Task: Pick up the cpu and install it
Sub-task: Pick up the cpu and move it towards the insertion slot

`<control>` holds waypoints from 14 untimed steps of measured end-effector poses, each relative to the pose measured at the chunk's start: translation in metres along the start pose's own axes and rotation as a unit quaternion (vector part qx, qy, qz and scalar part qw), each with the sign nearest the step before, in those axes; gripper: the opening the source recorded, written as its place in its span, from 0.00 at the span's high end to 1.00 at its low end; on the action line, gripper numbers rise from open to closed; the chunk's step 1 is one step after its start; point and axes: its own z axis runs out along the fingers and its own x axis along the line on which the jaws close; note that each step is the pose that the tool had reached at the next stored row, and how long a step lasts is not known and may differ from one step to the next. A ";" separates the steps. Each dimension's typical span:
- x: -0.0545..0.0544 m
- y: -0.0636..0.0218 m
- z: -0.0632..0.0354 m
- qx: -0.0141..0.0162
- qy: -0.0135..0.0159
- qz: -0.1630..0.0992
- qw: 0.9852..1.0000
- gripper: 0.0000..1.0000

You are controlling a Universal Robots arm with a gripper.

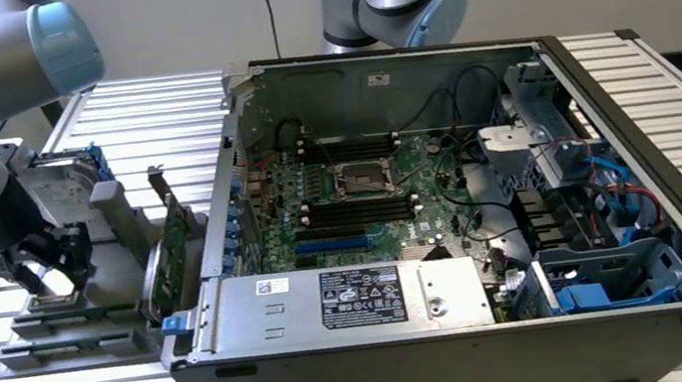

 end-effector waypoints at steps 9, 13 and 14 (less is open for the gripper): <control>0.000 0.0000 0.0011 0.000 0.000 0.000 1.000 0.45; 0.000 0.0000 0.0011 0.000 0.000 0.000 1.000 0.45; 0.000 0.0000 0.0006 -0.001 0.000 0.000 1.000 0.45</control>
